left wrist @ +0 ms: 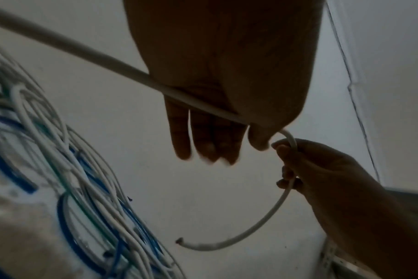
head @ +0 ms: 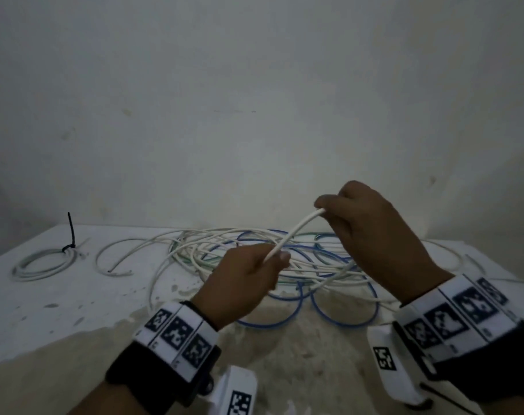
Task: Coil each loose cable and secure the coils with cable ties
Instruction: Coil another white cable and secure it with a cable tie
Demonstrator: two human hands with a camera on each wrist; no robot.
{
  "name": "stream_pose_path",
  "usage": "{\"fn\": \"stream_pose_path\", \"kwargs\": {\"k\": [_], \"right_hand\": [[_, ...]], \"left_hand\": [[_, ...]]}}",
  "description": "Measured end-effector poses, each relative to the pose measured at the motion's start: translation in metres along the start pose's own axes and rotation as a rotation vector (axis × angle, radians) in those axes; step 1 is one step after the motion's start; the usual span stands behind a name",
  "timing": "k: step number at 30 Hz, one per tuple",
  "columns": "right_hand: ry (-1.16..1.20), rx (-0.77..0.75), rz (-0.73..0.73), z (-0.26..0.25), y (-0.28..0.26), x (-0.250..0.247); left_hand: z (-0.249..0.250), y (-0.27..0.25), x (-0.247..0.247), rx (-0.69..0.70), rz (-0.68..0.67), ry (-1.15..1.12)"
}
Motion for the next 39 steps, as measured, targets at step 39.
{"fn": "stream_pose_path", "kwargs": {"k": [39], "right_hand": [[-0.168,0.11,-0.271,-0.062,-0.068,0.054]], "left_hand": [[-0.034,-0.013,-0.019,-0.696,0.219,-0.911]]}}
Point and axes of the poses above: each hand's wrist, its own y-axis towards the middle knuckle, its own x-axis out of the palm, z = x × y, the point moved 10 cm from there along y, towards the middle knuckle, and after that the axes turned 15 degrees about z, right-handed, at the moved point
